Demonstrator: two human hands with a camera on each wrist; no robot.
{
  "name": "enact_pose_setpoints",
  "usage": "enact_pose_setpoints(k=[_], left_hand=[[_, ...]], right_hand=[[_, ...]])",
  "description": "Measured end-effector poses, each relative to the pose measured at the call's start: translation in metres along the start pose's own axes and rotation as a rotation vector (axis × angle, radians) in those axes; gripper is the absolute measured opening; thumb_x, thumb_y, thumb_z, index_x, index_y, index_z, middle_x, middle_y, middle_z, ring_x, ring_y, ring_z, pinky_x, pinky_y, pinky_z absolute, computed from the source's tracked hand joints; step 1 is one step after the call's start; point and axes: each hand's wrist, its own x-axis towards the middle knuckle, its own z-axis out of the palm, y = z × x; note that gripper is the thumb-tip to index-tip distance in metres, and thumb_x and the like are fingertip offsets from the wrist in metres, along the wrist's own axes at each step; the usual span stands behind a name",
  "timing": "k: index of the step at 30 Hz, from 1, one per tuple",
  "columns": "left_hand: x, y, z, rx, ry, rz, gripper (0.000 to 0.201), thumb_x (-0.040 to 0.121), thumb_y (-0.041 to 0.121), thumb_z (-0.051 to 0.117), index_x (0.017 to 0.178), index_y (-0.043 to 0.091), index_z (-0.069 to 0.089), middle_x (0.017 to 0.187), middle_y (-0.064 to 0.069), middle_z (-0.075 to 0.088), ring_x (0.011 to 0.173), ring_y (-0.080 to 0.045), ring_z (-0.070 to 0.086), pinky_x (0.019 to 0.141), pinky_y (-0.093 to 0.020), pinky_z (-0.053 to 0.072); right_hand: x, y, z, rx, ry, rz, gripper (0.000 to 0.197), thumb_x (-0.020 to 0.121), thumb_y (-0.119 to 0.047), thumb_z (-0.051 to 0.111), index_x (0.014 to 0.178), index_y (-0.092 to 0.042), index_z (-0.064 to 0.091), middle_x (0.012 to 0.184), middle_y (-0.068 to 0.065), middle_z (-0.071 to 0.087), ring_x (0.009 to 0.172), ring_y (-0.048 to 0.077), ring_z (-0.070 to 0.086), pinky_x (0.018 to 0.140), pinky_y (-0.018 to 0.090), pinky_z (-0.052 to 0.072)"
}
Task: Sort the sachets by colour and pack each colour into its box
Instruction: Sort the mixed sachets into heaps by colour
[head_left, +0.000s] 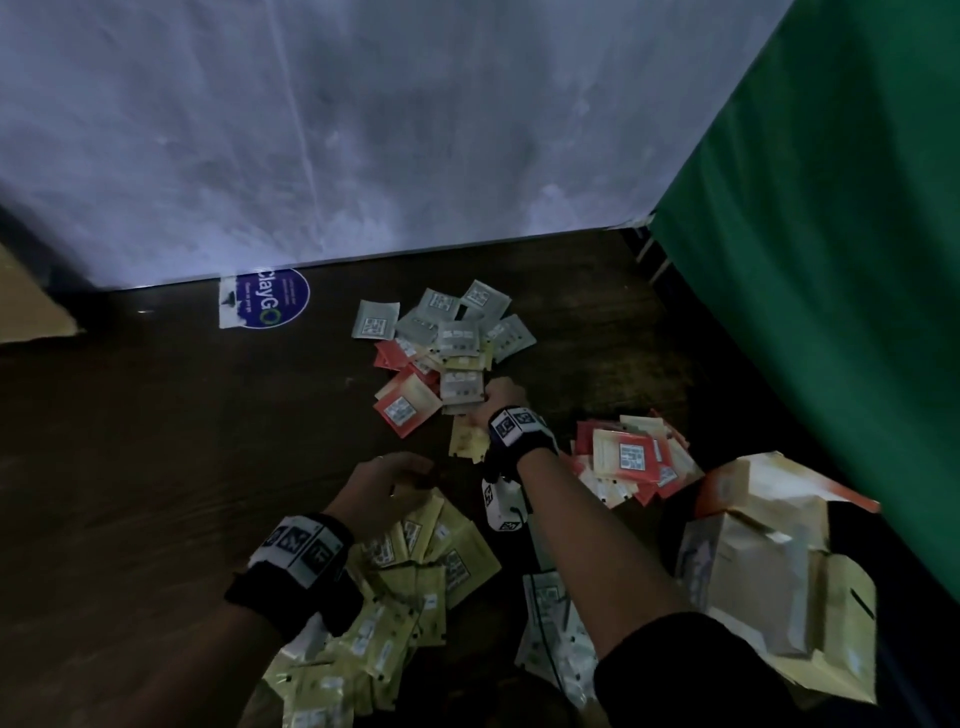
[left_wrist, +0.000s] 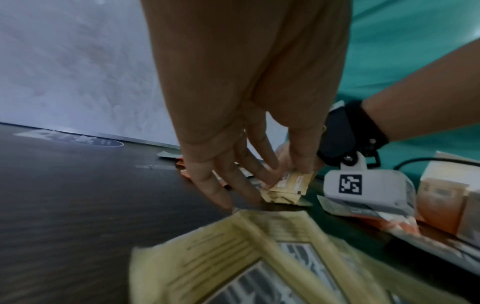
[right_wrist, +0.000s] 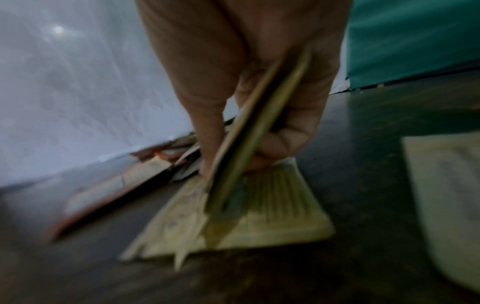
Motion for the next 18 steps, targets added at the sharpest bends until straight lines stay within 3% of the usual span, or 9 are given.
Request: enact_pose_setpoints(k=[1, 5, 8, 11, 13, 15, 18], left_hand=[[0.003, 0.002, 0.001, -0.011, 0.017, -0.019, 0.035, 0.087, 0.019, 0.066, 0.121, 0.02, 0.058, 0.113, 0.003, 0.063, 0.097, -0.004, 0.059, 0.09, -0.024, 0.05], [0.013, 0.023, 0.005, -0.176, 0.072, -0.097, 0.056, 0.086, 0.033, 0.066, 0.134, 0.012, 0.045, 0.126, -0.001, 0.056, 0.112, -0.015, 0.056, 0.092, -0.028, 0.046], [0.021, 0.043, 0.009, -0.44, 0.113, -0.152, 0.07, 0.078, 0.034, 0.074, 0.133, 0.012, 0.037, 0.121, 0.0, 0.055, 0.107, -0.017, 0.058, 0.087, -0.033, 0.051], [0.028, 0.04, 0.012, -0.413, 0.172, -0.197, 0.07, 0.069, 0.032, 0.083, 0.125, 0.013, 0.044, 0.111, -0.001, 0.061, 0.102, -0.021, 0.062, 0.083, -0.036, 0.054], [0.024, 0.032, 0.006, -0.333, 0.175, -0.205, 0.053, 0.069, 0.029, 0.082, 0.112, 0.018, 0.052, 0.105, -0.001, 0.065, 0.096, -0.021, 0.065, 0.078, -0.036, 0.057], [0.014, 0.023, -0.002, -0.168, 0.058, -0.208, 0.048, 0.078, 0.021, 0.075, 0.12, 0.021, 0.052, 0.111, -0.004, 0.064, 0.096, -0.019, 0.063, 0.074, -0.029, 0.055], [-0.001, 0.008, -0.012, 0.24, -0.171, -0.233, 0.051, 0.088, 0.02, 0.063, 0.135, 0.017, 0.044, 0.13, -0.007, 0.053, 0.116, -0.021, 0.054, 0.088, -0.025, 0.045]], right_hand=[[-0.003, 0.004, -0.002, 0.074, 0.01, -0.003, 0.018, 0.078, -0.021, 0.076, 0.083, -0.006, 0.067, 0.087, 0.013, 0.067, 0.085, 0.027, 0.063, 0.082, 0.034, 0.055], [-0.025, 0.018, -0.005, 0.477, -0.003, 0.078, 0.023, 0.079, -0.018, 0.075, 0.1, -0.011, 0.07, 0.101, 0.005, 0.068, 0.092, 0.017, 0.061, 0.081, 0.029, 0.051], [-0.05, 0.016, 0.002, 0.687, -0.016, 0.06, 0.013, 0.088, -0.016, 0.064, 0.101, -0.013, 0.064, 0.108, 0.01, 0.066, 0.095, 0.021, 0.061, 0.084, 0.035, 0.052], [-0.072, 0.009, 0.006, 0.929, -0.172, 0.055, 0.015, 0.098, -0.018, 0.048, 0.096, -0.011, 0.061, 0.099, 0.012, 0.064, 0.089, 0.024, 0.062, 0.081, 0.038, 0.052], [-0.075, 0.008, 0.004, 0.873, -0.235, 0.021, 0.019, 0.098, -0.023, 0.047, 0.094, -0.014, 0.063, 0.096, 0.007, 0.064, 0.093, 0.023, 0.061, 0.084, 0.039, 0.052], [-0.068, 0.008, -0.001, 0.655, -0.184, -0.04, 0.014, 0.096, -0.023, 0.052, 0.099, -0.014, 0.062, 0.1, 0.004, 0.062, 0.096, 0.018, 0.058, 0.08, 0.03, 0.049], [-0.044, 0.008, -0.005, 0.415, -0.006, -0.031, 0.023, 0.09, -0.02, 0.06, 0.111, -0.01, 0.058, 0.11, 0.007, 0.061, 0.103, 0.02, 0.057, 0.081, 0.026, 0.044]])
